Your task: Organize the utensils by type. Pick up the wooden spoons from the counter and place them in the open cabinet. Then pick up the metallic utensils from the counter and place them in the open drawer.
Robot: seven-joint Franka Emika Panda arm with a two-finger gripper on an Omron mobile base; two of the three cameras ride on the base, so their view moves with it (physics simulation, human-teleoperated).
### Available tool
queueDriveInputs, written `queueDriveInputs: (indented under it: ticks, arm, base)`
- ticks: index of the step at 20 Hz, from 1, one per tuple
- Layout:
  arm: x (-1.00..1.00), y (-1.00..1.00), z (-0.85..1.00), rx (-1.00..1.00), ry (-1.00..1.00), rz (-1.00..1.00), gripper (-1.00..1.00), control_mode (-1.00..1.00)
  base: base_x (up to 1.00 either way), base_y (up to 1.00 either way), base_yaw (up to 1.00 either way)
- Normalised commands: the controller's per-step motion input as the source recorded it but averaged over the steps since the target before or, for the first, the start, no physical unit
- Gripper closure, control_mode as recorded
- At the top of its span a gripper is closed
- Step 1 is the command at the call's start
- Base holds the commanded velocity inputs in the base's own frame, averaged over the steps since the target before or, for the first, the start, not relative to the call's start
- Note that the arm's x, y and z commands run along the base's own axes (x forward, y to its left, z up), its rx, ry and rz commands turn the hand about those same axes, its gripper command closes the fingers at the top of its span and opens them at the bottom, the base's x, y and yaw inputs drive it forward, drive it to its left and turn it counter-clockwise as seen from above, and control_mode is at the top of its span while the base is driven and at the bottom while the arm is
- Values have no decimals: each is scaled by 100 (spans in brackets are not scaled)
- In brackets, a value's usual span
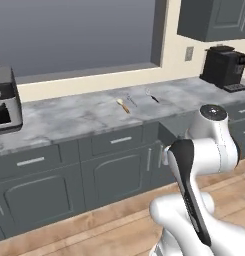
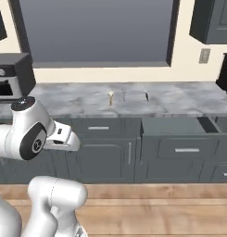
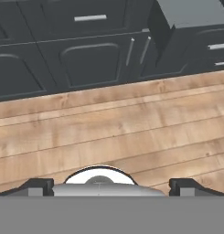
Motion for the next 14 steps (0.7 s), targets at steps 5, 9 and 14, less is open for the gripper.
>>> queueDriveInputs:
  ticks: [5, 9, 14]
  arm:
    - [0, 0, 0, 0, 0, 0, -100, 100]
    - [0, 0, 0, 0, 0, 0, -100, 100]
    - [0, 0, 0, 0, 0, 0, -100, 100]
  base:
    - [100, -16, 9]
    - [100, -16, 15]
    - [90, -39, 8]
